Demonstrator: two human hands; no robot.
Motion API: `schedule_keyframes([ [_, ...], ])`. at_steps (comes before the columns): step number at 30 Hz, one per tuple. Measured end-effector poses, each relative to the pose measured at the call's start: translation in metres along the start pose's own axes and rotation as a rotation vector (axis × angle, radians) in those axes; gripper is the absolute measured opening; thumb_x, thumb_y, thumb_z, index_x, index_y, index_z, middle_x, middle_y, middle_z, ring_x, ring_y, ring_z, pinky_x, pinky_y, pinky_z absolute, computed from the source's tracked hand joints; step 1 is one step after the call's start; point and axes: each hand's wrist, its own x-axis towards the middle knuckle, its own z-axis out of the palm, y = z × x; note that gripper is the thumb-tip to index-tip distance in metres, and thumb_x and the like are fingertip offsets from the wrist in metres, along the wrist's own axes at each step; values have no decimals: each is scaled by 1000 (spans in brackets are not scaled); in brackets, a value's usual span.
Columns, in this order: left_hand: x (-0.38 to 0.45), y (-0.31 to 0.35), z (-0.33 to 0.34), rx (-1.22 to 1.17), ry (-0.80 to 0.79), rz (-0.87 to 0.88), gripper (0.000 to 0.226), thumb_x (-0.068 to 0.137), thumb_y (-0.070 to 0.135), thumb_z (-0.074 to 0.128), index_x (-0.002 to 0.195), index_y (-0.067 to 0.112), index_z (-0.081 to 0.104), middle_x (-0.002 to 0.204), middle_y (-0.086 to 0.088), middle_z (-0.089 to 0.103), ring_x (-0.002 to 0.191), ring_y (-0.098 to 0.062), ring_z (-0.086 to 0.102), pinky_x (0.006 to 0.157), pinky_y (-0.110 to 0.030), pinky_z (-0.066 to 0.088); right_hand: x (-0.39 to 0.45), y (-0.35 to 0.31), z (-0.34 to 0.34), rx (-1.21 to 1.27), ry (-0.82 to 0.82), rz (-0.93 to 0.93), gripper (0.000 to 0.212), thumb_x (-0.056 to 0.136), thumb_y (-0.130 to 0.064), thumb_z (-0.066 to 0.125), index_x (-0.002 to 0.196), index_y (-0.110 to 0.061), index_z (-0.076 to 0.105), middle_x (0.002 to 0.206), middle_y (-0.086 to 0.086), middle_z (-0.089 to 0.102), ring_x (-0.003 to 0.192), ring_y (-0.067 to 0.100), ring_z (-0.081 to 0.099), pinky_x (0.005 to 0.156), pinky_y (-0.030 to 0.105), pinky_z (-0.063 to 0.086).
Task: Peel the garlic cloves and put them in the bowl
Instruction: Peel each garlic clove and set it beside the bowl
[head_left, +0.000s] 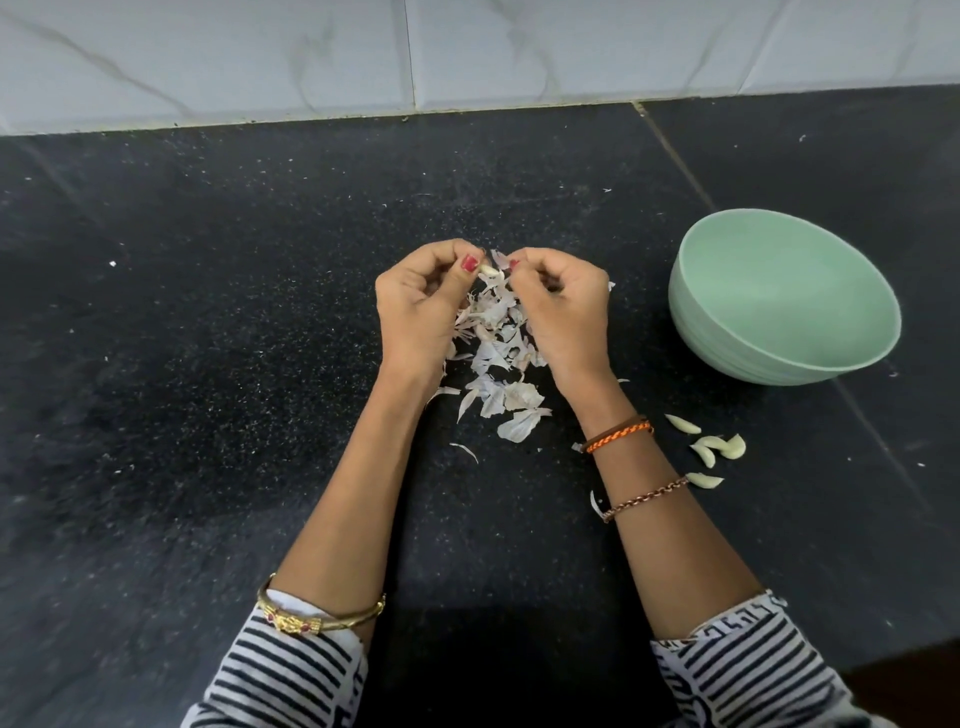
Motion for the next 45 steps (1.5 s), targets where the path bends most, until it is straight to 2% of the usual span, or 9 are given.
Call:
schedule_keyframes([
  [7, 2, 2, -3, -109, 53, -54, 20, 84, -7, 59, 88, 11, 64, 80, 4, 65, 68, 2, 58, 62, -13, 46, 2, 8, 0, -145, 160, -72, 12, 84, -5, 60, 87, -5, 72, 70, -15, 62, 63, -6, 56, 62, 10, 45],
  [11, 2, 2, -3, -122, 65, -52, 21, 84, -8, 59, 88, 11, 64, 75, 11, 66, 68, 3, 59, 63, -12, 46, 0, 12, -2, -302, 169, -182, 6, 77, -12, 69, 77, -11, 75, 73, -5, 70, 69, 7, 65, 69, 28, 53],
  [13, 2, 2, -3, -115, 76, -53, 20, 83, -8, 59, 87, 11, 64, 76, 9, 65, 67, 3, 59, 62, -12, 46, 0, 13, -3, -315, 157, -168, 4, 73, -13, 75, 70, -12, 73, 67, -7, 68, 66, 8, 64, 68, 27, 52],
  [20, 2, 1, -3, -82, 79, -23, 23, 79, -12, 62, 82, 11, 65, 70, 11, 69, 70, 1, 62, 68, -14, 49, -2, 2, 0, 59, -72, -45, 8, 82, -5, 68, 89, -4, 71, 79, -2, 69, 75, 7, 64, 71, 20, 52],
  [23, 2, 1, -4, -89, 72, -26, 22, 79, -12, 63, 82, 10, 65, 73, 7, 70, 73, -4, 64, 70, -18, 51, -2, 3, 2, 49, -107, -40, 11, 80, -5, 70, 91, -4, 70, 80, -5, 67, 73, 0, 63, 68, 14, 50],
  [31, 2, 2, -3, -108, 65, -59, 19, 81, -10, 61, 91, 6, 64, 70, 7, 71, 71, -4, 67, 68, -16, 51, -1, 7, 2, 5, -3, -53, 7, 83, -5, 66, 89, -5, 70, 79, 1, 69, 77, 19, 67, 72, 31, 56],
  [37, 1, 1, -3, -75, 31, -57, 21, 80, -11, 62, 90, 8, 64, 69, 8, 70, 68, -2, 65, 68, -16, 52, 1, 8, 0, -93, -9, -115, 8, 81, -3, 67, 87, -6, 71, 74, -10, 65, 72, 4, 63, 69, 17, 51],
  [40, 1, 0, -4, -48, 29, -51, 21, 79, -11, 63, 87, 9, 65, 69, 8, 70, 67, -2, 64, 69, -17, 52, 1, 12, 1, -191, -2, -160, 9, 82, -7, 66, 87, -10, 73, 77, -5, 68, 77, 14, 64, 71, 25, 52],
  [45, 2, -1, -6, 23, 3, -6, 24, 78, -11, 64, 82, 13, 65, 67, 9, 69, 65, -2, 63, 68, -18, 52, 1, 16, 0, -450, 109, -390, 11, 82, -10, 63, 82, -13, 74, 74, -1, 69, 74, 21, 59, 64, 14, 34],
])
